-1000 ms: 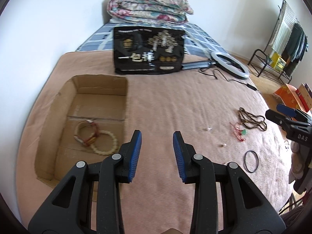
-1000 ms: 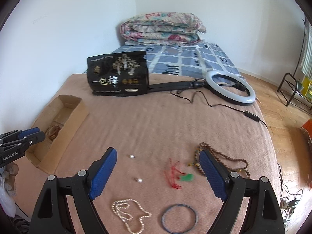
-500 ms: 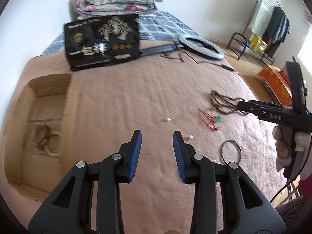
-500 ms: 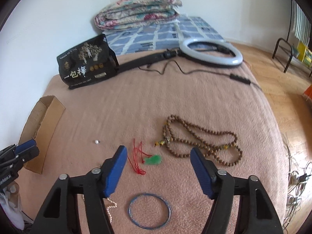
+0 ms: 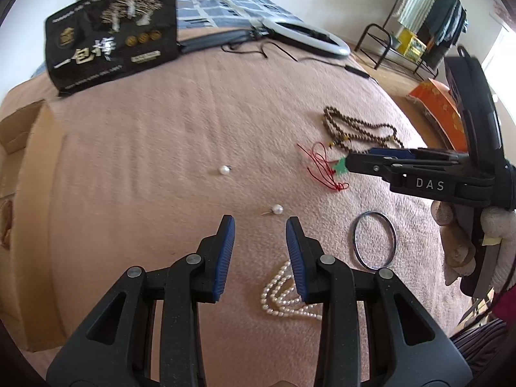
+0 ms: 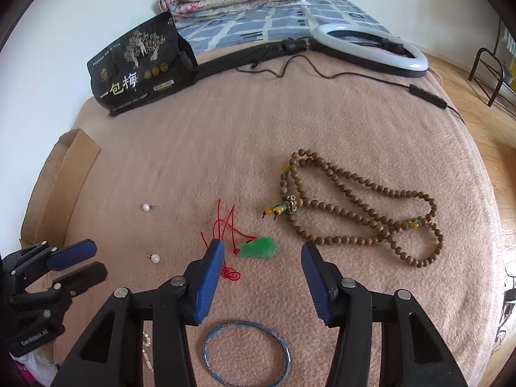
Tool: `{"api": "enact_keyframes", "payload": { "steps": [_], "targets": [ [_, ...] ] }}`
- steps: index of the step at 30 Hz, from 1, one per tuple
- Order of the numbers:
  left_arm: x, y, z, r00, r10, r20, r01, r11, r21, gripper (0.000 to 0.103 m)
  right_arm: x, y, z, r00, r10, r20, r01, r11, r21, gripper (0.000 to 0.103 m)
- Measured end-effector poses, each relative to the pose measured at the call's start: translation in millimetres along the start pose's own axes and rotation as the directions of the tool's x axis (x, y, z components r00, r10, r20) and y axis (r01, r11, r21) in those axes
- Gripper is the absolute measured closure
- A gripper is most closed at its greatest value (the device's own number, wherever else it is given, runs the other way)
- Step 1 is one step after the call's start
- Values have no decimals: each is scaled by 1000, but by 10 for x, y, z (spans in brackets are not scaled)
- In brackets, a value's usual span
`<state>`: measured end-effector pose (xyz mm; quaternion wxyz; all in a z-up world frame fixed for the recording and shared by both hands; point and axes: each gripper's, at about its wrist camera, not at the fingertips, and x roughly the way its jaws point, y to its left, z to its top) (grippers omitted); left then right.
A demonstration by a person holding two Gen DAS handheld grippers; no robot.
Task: Organize jewelry
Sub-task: 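Grasp a pearl earring with the left tool while the right tool grasps the jade pendant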
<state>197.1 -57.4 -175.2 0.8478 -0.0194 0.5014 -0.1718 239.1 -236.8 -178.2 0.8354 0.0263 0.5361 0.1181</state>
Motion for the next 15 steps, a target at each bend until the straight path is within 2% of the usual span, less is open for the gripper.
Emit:
{"api": "enact_keyframes", "payload": {
  "steps": [9, 15],
  "targets": [
    [249, -56, 29, 1000, -15, -22, 16, 1000, 18, 70, 167, 12, -27, 1000, 2, -14, -2, 999, -35, 51],
    [353, -94, 44, 999, -15, -29, 16, 999, 40, 71, 265, 81, -13, 1000, -27, -13, 26, 997, -79, 51]
  ]
}}
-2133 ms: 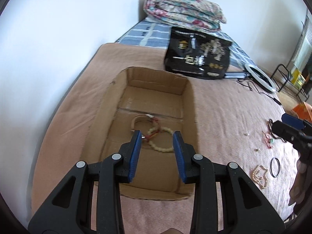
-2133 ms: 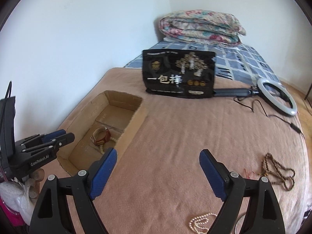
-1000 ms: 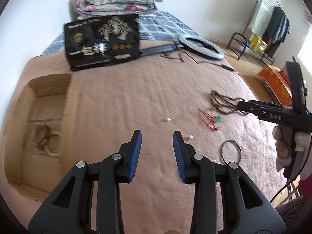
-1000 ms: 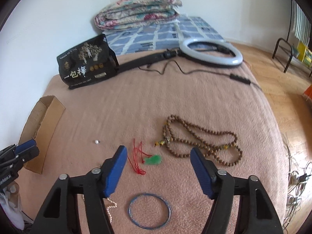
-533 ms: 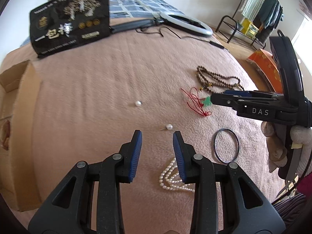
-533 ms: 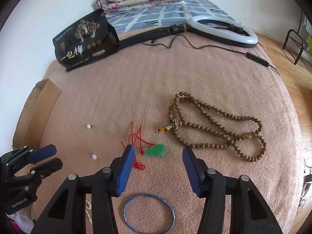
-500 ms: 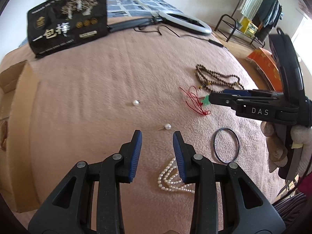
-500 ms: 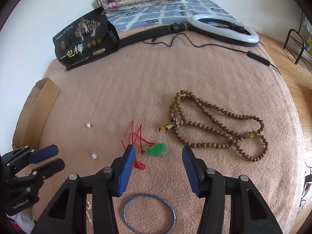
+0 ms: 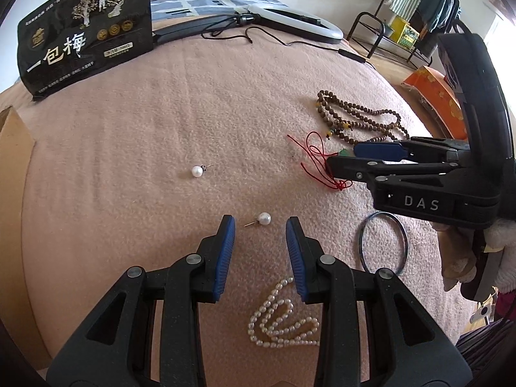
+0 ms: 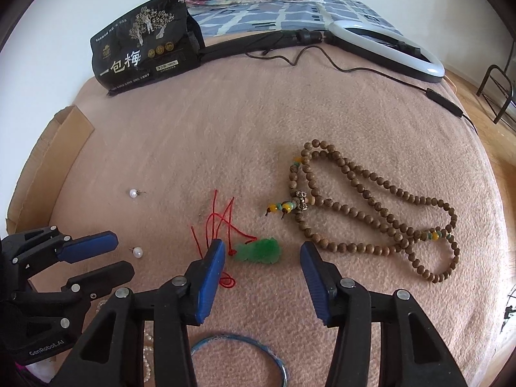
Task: Organize jewelry
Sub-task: 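Grasp a pearl earring with the left tool while the right tool grasps the jade pendant, then carry the pearl earring with the left tool to the box while the right carries the pendant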
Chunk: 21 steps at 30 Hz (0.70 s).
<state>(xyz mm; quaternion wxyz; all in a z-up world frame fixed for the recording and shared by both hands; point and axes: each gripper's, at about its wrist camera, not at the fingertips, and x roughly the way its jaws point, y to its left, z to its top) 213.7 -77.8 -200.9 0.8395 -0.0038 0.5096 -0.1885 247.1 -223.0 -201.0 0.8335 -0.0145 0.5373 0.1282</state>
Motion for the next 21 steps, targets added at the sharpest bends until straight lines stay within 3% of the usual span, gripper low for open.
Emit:
{"api": "enact_keyframes", "payload": {
  "steps": [2, 7, 14, 21],
  "targets": [
    [37, -20, 0, 1000, 5, -6, -5, 1000, 14, 78, 21, 21, 15, 1000, -4, 2, 4, 1000, -8, 51],
    [92, -31, 11, 1000, 3, -3, -3, 1000, 23, 78, 72, 89, 31, 999, -34, 2, 34, 998, -46, 51],
    [134, -36, 14, 1000, 17, 0, -17, 999, 38, 88, 87, 129, 26, 999, -51, 0, 51, 997, -66, 62],
    [138, -58, 0, 1000, 28, 10, -29, 998, 60, 88, 90, 153, 11, 998, -55, 2, 56, 996, -69, 70]
  ]
}}
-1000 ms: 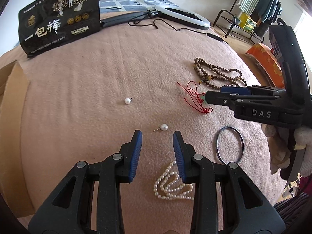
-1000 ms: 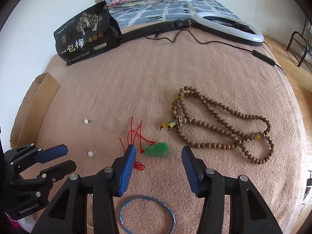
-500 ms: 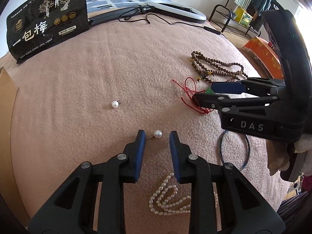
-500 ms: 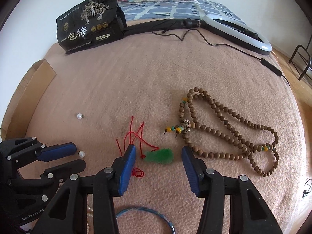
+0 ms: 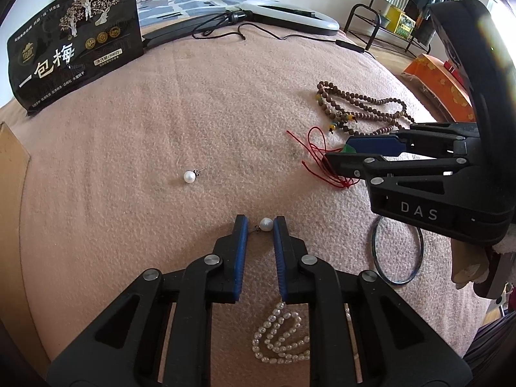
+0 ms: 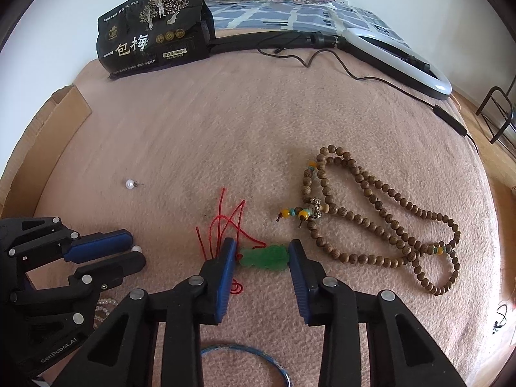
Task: Organize jewelry
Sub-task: 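Carry the pearl earring with the left tool to the box while the right carries the pendant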
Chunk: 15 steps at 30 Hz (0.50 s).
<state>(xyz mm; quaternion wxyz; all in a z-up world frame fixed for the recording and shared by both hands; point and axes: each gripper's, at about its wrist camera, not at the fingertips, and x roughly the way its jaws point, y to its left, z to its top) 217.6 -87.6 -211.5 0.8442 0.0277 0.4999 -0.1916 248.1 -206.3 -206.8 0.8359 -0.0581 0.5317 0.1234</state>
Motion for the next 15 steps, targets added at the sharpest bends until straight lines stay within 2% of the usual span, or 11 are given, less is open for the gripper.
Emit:
{"api": "enact_keyframes", "payload": {
  "steps": [15],
  "targets": [
    [-322, 105, 22, 999, 11, 40, -10, 999, -32, 88, -292, 44, 29, 998, 32, 61, -33, 999, 2, 70]
  ]
}}
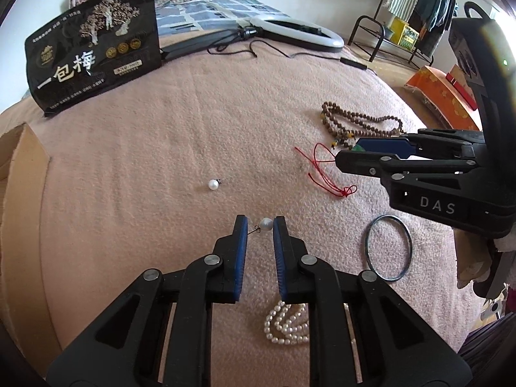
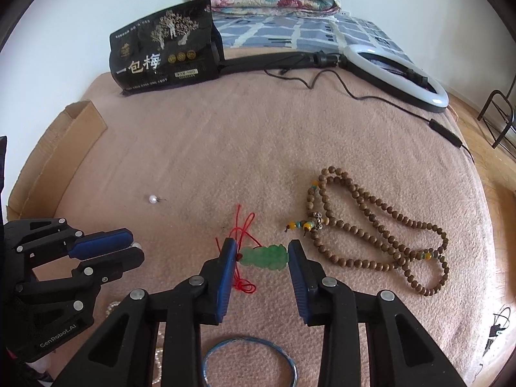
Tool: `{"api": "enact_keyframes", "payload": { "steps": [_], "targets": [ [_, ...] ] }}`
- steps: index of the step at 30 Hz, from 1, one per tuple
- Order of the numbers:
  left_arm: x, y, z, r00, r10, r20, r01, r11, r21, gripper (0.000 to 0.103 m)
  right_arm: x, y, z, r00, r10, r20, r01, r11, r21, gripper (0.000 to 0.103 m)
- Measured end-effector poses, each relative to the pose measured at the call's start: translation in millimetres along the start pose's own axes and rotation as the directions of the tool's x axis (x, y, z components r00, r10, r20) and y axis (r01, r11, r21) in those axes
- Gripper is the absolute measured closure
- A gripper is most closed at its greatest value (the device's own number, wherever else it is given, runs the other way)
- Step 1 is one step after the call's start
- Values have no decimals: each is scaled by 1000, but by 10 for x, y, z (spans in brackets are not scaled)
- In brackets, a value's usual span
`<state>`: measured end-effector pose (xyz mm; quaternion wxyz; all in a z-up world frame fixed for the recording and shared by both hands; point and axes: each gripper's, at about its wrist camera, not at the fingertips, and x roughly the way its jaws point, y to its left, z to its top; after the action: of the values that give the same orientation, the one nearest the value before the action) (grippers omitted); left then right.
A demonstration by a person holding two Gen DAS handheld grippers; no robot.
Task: Organize jewelry
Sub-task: 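Carry the pearl earring with the left tool to the box while the right carries the pendant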
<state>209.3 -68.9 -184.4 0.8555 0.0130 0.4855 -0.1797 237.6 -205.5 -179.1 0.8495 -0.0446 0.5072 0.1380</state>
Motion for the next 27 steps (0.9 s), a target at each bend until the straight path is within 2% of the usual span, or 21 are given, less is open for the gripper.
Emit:
{"api": "enact_keyframes", "payload": {
  "steps": [11, 27],
  "targets": [
    [-383, 107, 36, 999, 1, 48, 0, 999, -39, 88, -394, 4, 131, 996, 27, 81, -29, 999, 27, 70],
    [-980, 346, 4, 991, 26, 130, -15, 996, -90, 88, -826, 221, 191, 989, 44, 140, -46, 999, 9, 70]
  ]
}}
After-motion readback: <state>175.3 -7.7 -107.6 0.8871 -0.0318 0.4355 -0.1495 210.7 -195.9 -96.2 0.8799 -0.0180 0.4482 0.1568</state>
